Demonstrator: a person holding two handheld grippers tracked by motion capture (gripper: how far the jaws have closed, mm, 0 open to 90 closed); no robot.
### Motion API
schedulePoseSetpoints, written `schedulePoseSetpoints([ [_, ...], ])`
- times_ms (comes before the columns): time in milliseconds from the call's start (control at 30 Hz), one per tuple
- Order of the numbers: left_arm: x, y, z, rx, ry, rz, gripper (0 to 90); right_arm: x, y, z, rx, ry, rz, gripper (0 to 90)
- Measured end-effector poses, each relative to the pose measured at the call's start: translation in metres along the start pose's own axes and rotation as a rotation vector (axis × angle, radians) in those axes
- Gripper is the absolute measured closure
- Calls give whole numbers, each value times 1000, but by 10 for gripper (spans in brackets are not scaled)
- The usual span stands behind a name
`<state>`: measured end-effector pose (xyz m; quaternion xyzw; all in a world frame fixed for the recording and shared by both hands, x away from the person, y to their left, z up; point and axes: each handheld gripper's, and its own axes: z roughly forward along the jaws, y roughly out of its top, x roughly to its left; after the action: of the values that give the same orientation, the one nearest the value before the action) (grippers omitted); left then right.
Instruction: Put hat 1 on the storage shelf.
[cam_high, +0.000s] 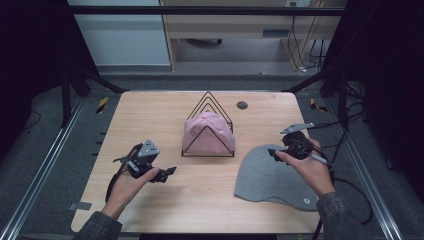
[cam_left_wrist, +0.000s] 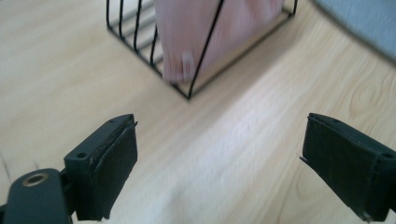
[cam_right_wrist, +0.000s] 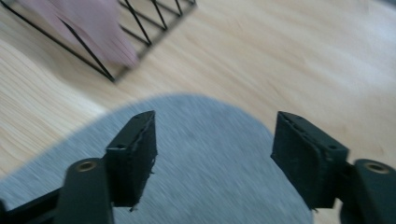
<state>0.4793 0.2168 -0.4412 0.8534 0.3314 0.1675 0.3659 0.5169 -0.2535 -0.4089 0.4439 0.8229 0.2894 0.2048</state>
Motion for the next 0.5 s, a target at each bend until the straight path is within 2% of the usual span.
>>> schedulePoseSetpoints([
  [100, -5, -10, -4, 55, 31, 50, 97, -15, -11, 4, 36, -24, 38, 386],
  [133, -7, -15, -8, 54, 41, 53, 97, -21, -15, 5, 44, -26, 52, 406],
  [233, -6, -26, -17, 41, 28, 19, 97, -38, -27, 12, 74, -37, 88, 435],
  [333, -2, -34, -19, 59, 46, 11, 97, -50, -37, 19, 113, -41, 120, 448],
  [500, 4, -36, -20, 61, 55, -17, 97, -64, -50, 31, 149, -42, 177, 446],
])
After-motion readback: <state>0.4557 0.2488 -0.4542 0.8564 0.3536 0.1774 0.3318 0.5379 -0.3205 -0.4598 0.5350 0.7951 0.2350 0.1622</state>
